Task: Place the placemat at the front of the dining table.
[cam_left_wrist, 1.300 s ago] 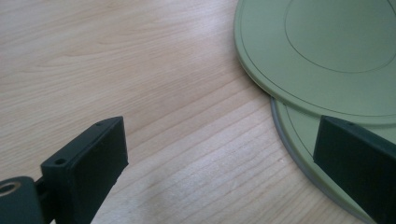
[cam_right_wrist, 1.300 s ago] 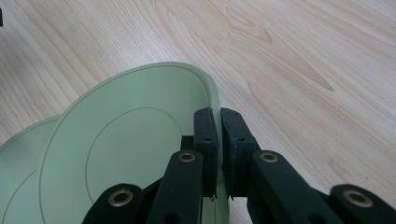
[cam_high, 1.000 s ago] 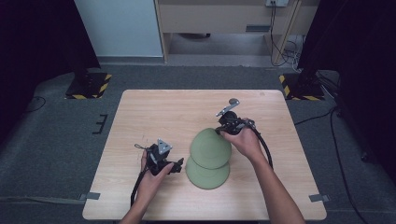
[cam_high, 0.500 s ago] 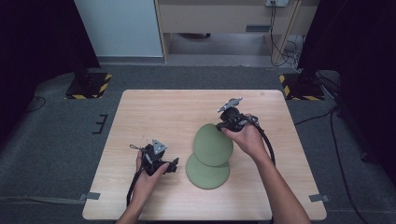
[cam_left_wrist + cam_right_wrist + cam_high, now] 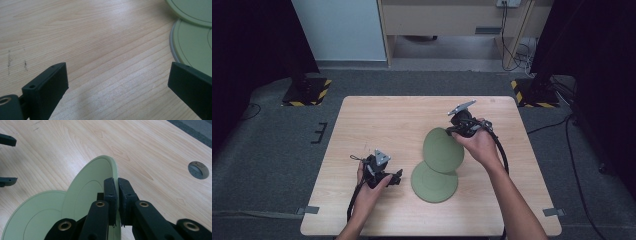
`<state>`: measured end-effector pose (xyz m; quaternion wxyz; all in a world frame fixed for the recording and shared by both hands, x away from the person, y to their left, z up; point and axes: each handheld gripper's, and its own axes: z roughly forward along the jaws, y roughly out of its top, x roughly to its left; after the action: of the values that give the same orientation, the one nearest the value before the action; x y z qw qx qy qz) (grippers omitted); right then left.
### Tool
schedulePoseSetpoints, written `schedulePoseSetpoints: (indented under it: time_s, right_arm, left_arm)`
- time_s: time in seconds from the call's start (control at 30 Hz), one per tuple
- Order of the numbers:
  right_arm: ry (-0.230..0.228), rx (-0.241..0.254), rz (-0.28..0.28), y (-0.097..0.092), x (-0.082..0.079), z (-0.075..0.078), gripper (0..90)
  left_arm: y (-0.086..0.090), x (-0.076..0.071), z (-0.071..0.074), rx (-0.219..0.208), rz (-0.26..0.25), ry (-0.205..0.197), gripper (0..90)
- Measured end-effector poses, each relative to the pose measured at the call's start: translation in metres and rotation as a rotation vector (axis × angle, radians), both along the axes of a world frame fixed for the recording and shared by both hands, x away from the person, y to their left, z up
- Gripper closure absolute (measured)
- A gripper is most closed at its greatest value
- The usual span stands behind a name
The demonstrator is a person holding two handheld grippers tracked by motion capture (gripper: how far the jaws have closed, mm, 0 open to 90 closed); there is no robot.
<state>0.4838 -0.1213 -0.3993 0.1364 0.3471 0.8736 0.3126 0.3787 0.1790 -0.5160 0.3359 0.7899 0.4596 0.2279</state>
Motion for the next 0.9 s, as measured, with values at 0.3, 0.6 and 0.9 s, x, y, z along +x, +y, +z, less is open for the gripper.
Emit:
schedulePoseSetpoints:
  time_s: [0.3,0.6,0.9]
  right_arm:
    - [-0.020,0.012,-0.031,-0.010,0.000,0.007,86.0]
    - [-0.028,0.025,-0.054,-0.013,0.002,0.012,86.0]
    - [-0.030,0.041,-0.061,-0.016,0.003,0.015,86.0]
  left_arm:
    - [0.002,0.001,0.000,-0.001,0.005,0.004,2.2]
    - [0.000,0.001,-0.001,0.004,0.002,0.005,2.3]
    - [-0.001,0.001,-0.001,0.006,-0.001,0.006,2.3]
